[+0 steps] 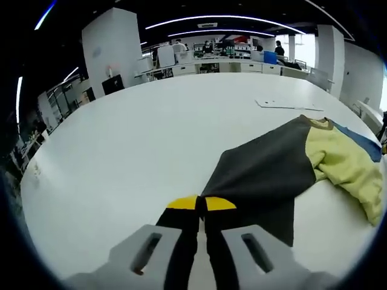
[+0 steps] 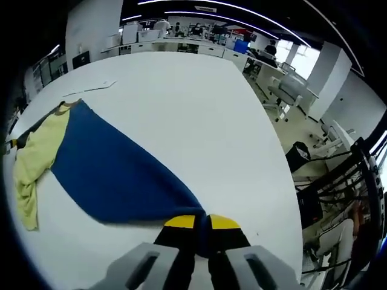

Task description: Fold the garment on the visible template until the final outline fits inside the template.

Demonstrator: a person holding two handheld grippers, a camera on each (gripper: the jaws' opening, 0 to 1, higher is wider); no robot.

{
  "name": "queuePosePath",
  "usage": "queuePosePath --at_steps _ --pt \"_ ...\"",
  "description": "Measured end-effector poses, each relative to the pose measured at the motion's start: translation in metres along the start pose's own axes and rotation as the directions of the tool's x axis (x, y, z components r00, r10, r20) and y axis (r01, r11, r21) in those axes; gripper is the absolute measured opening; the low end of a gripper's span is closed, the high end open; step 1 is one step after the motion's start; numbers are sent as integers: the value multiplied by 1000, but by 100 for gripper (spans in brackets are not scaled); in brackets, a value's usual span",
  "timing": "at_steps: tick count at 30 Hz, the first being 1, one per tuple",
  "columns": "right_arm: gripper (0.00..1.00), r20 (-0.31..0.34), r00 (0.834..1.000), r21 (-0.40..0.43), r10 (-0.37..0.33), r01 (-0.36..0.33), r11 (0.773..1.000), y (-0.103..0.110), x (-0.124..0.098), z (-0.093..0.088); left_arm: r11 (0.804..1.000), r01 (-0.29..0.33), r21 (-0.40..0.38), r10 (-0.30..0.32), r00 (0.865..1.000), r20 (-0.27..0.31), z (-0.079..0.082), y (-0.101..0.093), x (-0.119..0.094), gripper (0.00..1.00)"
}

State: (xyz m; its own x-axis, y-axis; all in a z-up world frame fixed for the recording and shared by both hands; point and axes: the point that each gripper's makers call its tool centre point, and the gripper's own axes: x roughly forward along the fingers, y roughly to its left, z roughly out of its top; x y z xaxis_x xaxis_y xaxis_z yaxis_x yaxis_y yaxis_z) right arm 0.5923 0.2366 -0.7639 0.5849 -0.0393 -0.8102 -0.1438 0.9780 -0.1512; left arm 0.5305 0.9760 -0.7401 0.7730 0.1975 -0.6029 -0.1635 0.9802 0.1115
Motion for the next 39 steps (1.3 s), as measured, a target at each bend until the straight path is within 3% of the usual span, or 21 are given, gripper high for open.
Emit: queuePosePath --at_steps 2,4,6,10,12,17,20,25,34,39 --pt "3 5 1000 3 -1 1 1000 0 -1 1 1000 -7 22 7 1000 -11 -2 0 -2 5" --pt "7 9 1000 3 -2 2 1000 0 -2 1 1000 0 27 0 1000 -10 -3 -1 -4 19" --pt "13 32 999 25 13 -14 1000 2 -5 3 1000 15 24 -15 1000 1 -2 -3 -8 25" --pt "32 46 998 49 47 -49 998 8 -10 4 998 61 -14 -60 997 50 3 -7 -18 37" --pt "43 76 994 19 77 -78 997 15 -13 8 997 77 -15 -76 994 83 8 -8 -23 41" --pt "66 153 975 1 161 -163 987 37 -25 19 989 144 -25 -139 980 139 15 -18 -37 53" --pt "75 138 971 -72 196 -188 980 50 -31 17 983 182 -27 -175 970 169 18 -24 -45 60" --pt "85 145 960 -133 241 -222 966 71 -39 17 973 230 -13 -224 957 185 19 -38 -62 70" --pt "93 175 910 -203 376 -340 918 128 -64 25 956 291 32 -290 928 233 23 -56 -91 89" --pt "94 170 873 -237 457 -414 879 163 -80 28 950 309 51 -311 917 249 24 -62 -105 95"
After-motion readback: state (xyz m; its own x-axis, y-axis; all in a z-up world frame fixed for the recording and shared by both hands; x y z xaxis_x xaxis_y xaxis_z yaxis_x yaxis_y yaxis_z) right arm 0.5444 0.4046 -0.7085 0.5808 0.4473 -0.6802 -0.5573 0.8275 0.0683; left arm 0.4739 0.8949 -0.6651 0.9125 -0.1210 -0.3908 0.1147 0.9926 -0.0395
